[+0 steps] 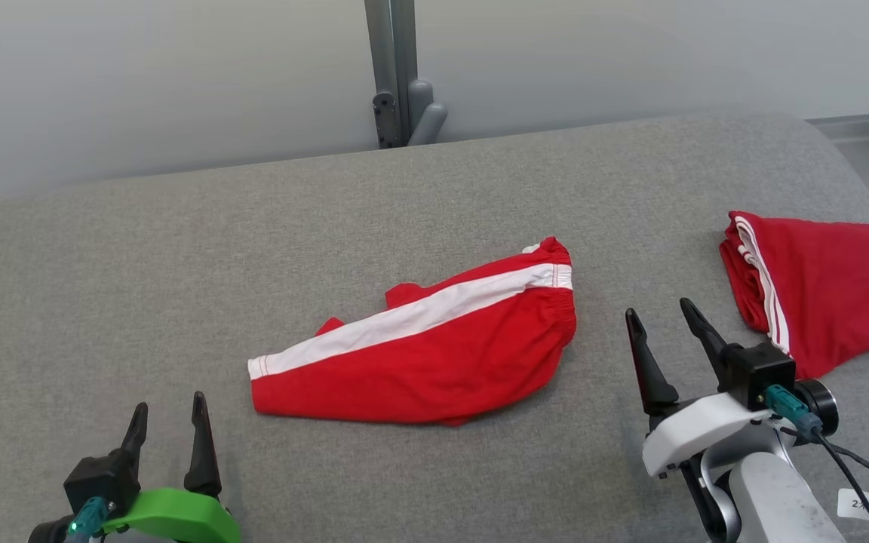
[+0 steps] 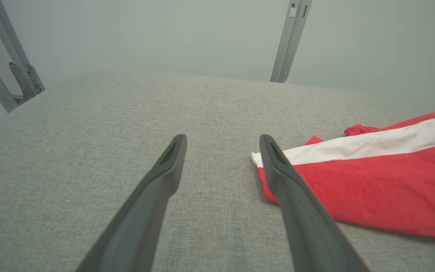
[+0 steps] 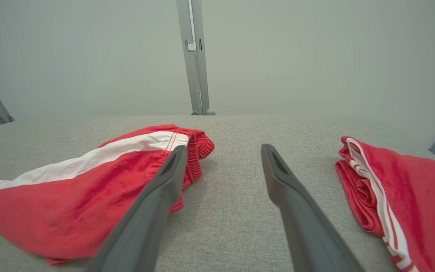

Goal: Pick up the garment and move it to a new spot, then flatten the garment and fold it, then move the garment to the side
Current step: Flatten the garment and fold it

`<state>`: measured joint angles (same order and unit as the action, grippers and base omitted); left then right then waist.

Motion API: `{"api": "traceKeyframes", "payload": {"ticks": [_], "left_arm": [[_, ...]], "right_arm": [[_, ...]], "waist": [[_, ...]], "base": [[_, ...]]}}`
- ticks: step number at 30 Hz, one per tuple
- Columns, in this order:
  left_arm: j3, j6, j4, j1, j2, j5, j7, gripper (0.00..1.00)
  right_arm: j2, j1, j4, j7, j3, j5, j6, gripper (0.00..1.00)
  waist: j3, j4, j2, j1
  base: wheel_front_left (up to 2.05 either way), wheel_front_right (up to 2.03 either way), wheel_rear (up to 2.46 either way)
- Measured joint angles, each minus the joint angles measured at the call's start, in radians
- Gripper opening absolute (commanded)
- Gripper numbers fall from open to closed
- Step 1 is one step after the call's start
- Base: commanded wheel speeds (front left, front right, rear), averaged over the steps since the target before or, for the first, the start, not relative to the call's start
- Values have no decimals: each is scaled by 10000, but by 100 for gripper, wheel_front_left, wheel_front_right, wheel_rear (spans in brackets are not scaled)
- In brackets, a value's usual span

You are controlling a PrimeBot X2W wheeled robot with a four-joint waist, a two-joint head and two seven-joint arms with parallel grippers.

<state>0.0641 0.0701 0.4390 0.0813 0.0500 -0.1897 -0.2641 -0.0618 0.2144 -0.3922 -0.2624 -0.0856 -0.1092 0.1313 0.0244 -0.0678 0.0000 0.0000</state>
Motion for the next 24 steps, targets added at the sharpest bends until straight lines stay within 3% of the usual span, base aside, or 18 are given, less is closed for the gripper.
{"api": "traceKeyframes", "payload": {"ticks": [10, 24], "left_arm": [[73, -98, -1024, -1128, -2, 184, 0, 100], [-174, 48, -1118, -1530, -6, 422, 0, 100]], "right_arm": [[90, -758, 487, 0, 132, 604, 0, 100], [113, -1284, 545, 0, 190, 639, 0, 100]], "waist": [[-605, 355, 0, 0], [-906, 698, 0, 0]], "base": [[0, 0, 0], [0, 0, 0]]}}
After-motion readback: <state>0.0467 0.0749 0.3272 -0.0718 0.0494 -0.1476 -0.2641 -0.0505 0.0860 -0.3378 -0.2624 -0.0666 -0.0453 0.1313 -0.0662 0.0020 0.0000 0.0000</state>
